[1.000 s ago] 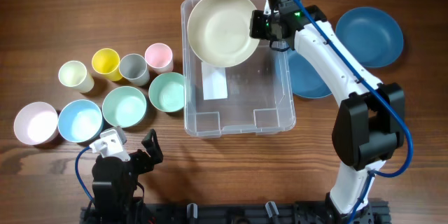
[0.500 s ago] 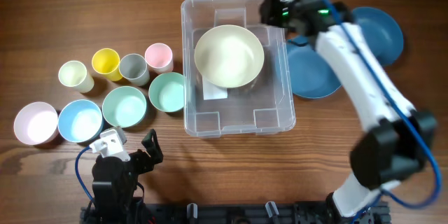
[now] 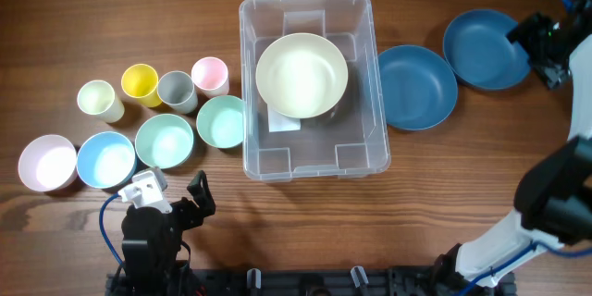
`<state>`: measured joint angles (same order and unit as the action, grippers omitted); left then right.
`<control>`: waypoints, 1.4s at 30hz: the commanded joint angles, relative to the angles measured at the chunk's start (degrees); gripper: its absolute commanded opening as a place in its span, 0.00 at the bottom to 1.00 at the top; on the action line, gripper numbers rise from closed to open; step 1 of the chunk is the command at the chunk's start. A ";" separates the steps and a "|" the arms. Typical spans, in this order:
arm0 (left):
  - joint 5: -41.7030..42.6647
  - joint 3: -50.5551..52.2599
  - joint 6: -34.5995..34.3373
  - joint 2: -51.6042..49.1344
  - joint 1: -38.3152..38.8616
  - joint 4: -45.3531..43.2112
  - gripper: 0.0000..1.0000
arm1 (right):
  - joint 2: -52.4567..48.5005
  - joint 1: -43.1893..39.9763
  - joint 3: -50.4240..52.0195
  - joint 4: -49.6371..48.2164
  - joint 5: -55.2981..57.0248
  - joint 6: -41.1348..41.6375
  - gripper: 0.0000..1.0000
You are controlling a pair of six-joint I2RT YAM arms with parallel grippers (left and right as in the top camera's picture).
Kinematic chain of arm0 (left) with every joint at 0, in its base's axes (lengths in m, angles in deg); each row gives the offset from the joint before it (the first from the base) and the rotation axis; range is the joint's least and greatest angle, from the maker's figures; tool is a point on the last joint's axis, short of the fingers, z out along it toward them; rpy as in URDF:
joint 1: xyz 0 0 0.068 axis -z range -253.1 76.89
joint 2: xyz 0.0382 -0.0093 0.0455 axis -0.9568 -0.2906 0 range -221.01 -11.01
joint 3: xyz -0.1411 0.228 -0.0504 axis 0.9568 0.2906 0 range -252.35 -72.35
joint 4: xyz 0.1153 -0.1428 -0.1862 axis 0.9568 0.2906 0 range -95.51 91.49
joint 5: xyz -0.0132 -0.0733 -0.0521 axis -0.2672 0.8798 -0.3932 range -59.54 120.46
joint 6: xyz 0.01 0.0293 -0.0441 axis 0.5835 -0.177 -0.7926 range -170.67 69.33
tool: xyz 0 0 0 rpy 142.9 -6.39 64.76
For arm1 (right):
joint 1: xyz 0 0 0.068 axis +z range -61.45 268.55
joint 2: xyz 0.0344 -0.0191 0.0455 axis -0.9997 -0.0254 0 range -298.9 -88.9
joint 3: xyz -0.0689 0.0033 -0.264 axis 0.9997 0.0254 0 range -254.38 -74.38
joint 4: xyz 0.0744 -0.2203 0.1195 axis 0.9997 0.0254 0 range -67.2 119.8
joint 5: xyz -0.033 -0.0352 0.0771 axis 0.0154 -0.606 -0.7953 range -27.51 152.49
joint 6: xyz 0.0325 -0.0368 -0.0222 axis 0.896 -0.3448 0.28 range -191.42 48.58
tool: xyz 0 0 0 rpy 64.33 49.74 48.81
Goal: Pack container
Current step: 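Lift the cream bowl with the right gripper and place it in the bin, then grasp the rim of the upper teal bowl with the right gripper, then lower the teal bowl into the cream bowl in the bin and release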
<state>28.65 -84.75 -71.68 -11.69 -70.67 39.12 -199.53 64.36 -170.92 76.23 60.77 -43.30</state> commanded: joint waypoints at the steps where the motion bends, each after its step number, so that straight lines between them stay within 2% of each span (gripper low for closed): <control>1: -0.17 0.22 1.14 0.52 -0.42 -0.15 1.00 | -7.08 -2.73 -0.31 0.52 -3.39 0.31 0.89; 5: -0.17 0.22 1.14 0.52 -0.44 -0.15 1.00 | -13.09 -3.98 -0.31 -3.08 -9.75 -3.28 0.90; 7: -0.17 0.22 1.14 0.52 -0.42 -0.15 1.00 | -14.80 -3.91 -0.28 -3.78 -10.03 -1.97 0.82; 9: -0.17 0.22 1.14 0.52 -0.44 -0.15 1.00 | -15.63 -3.91 -0.20 -4.66 -9.99 -1.07 0.70; 11: -0.17 0.22 1.14 0.52 -0.44 -0.15 1.00 | -16.94 -3.91 -0.11 -5.18 -9.99 -1.01 0.52; 14: -0.17 0.22 1.14 0.52 -0.44 -0.15 1.00 | -17.86 -4.00 0.81 -3.15 -6.95 2.43 0.15; 15: -0.17 0.22 1.14 0.52 -0.44 -0.15 1.00 | -17.84 -4.15 0.96 -2.80 -6.93 2.71 0.07; 16: -0.17 0.22 1.14 0.52 -0.44 -0.15 1.00 | -17.44 -4.31 0.96 -2.12 -6.88 2.62 0.04; 20: -0.15 0.22 1.14 0.52 -0.42 -0.15 1.00 | -12.50 -4.96 0.96 0.48 -3.39 2.99 0.04; 24: -0.17 0.22 1.14 0.52 -0.44 -0.15 1.00 | 0.15 -4.44 0.96 0.70 -2.86 4.44 0.04; 27: -0.17 0.22 1.14 0.52 -0.44 -0.15 1.00 | 11.08 -1.84 0.96 -0.20 -6.64 4.92 0.04; 29: -0.17 0.22 1.14 0.52 -0.44 -0.15 1.00 | 17.18 2.27 0.96 -0.17 -8.98 4.72 0.04; 32: -0.17 0.22 1.14 0.52 -0.42 -0.15 1.00 | 22.47 13.16 0.96 0.46 -8.00 1.14 0.04; 37: -0.17 0.22 1.14 0.52 -0.44 -0.15 1.00 | 18.36 37.00 1.84 1.11 0.22 0.83 0.04; 40: -0.17 0.22 1.14 0.52 -0.44 -0.15 1.00 | 12.09 43.95 1.90 -0.35 5.86 3.58 0.04; 42: -0.17 0.22 1.14 0.52 -0.44 -0.15 1.00 | 7.56 45.77 1.90 -1.60 7.96 4.81 0.04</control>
<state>28.65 -84.75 -71.68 -11.69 -70.67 39.12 -186.35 108.19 -169.71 75.92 61.60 -41.24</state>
